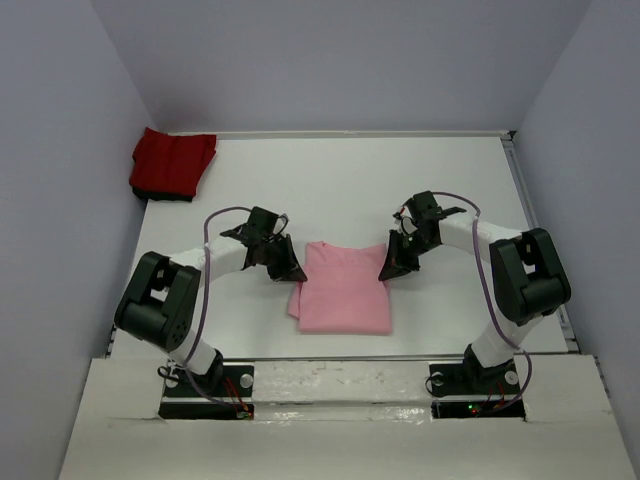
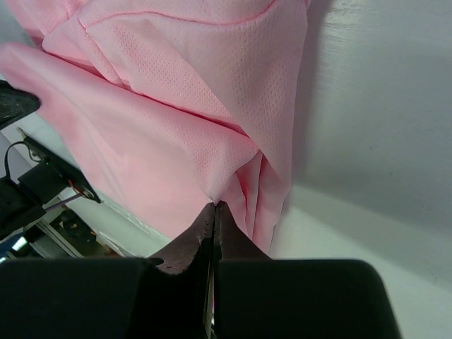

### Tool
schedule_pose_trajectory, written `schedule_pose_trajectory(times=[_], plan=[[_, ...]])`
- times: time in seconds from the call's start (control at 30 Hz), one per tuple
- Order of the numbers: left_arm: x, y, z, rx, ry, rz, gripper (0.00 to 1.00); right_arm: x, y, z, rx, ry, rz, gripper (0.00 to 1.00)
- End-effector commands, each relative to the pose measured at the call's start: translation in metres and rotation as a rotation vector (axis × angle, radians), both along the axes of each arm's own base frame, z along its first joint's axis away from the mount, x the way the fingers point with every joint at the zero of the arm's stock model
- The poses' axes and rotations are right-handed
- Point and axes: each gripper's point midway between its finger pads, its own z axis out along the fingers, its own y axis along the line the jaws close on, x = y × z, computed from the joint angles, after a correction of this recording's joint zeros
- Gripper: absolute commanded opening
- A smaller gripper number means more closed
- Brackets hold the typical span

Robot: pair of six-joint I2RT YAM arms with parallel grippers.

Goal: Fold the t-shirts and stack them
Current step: Fold the long partially folded tshirt into a neat square

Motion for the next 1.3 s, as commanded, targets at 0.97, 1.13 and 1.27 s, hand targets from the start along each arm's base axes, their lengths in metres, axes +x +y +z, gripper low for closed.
schedule_pose_trajectory(times=[0.97,1.13,1.27], plan=[[0.043,0.008,0.068,-0.002,-0.192,0.01,0.0,0.018,-0.01,0.06,-0.041,-0.204,-0.015,0.0],[0.052,0.003,0.084,-0.028,-0.246,0.007,0.0,0.022,-0.009,0.059,-0.043,-0.212,-0.01,0.0],[0.06,0.002,0.079,-0.028,-0.234,0.008,0.0,0.03,-0.01,0.054,-0.04,-0.215,-0.014,0.0]])
